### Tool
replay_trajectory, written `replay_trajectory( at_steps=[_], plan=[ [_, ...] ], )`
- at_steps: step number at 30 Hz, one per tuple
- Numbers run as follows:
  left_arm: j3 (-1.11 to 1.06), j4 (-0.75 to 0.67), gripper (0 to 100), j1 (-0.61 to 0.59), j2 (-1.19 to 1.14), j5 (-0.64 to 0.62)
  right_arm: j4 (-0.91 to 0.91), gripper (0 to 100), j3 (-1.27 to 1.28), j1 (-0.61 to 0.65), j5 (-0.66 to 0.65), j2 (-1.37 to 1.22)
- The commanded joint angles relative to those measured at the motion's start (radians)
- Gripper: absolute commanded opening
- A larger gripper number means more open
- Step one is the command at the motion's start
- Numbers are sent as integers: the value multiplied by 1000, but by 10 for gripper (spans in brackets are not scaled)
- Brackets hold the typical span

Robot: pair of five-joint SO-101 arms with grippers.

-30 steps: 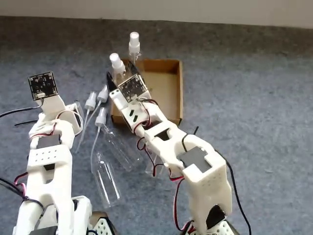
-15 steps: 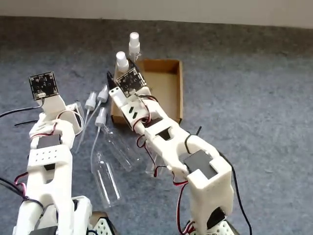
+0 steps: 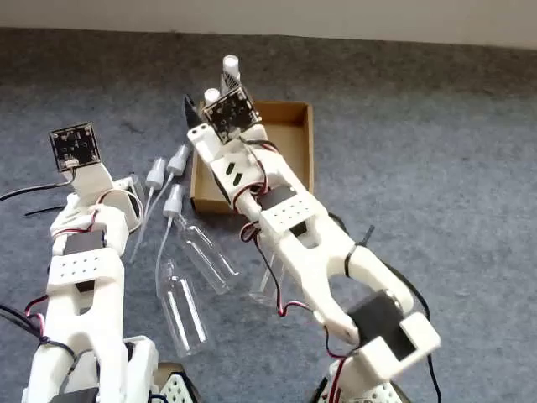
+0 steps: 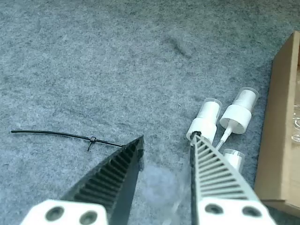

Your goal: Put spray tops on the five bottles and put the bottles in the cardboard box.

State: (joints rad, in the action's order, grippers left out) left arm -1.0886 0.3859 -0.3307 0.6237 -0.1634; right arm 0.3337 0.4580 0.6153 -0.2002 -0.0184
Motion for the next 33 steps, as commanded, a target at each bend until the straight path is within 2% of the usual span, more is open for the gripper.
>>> replay_trajectory(
  at_steps=[1, 10, 12, 16, 21, 25, 28, 29, 32, 33],
  plan=[
    [45, -18, 160, 16, -2, -8, -90, 213, -21, -15, -6, 139],
    [84, -8, 161, -13, 5, -6, -460, 213, -18, 18, -5, 418],
    [188, 100, 161, -58, -4, 23, -596, 213, -12, 38, -5, 487],
    [479, 430, 163, -134, -102, 35, -869, 213, 24, 96, -6, 564],
    [875, 729, 164, -206, -337, 140, -1049, 213, 74, 93, -9, 596],
    [1161, 882, 164, -277, -529, 195, -1171, 217, 168, 88, -9, 633],
    [1326, 944, 163, -311, -661, 258, -1191, 214, 231, 1, -2, 697],
    [1374, 959, 162, -318, -704, 276, -1194, 213, 243, -33, 34, 707],
    [1491, 994, 163, -325, -822, 321, -1273, 213, 254, -120, 331, 711],
    [1523, 1008, 164, -325, -857, 327, -1299, 213, 254, -119, 391, 702]
  ],
)
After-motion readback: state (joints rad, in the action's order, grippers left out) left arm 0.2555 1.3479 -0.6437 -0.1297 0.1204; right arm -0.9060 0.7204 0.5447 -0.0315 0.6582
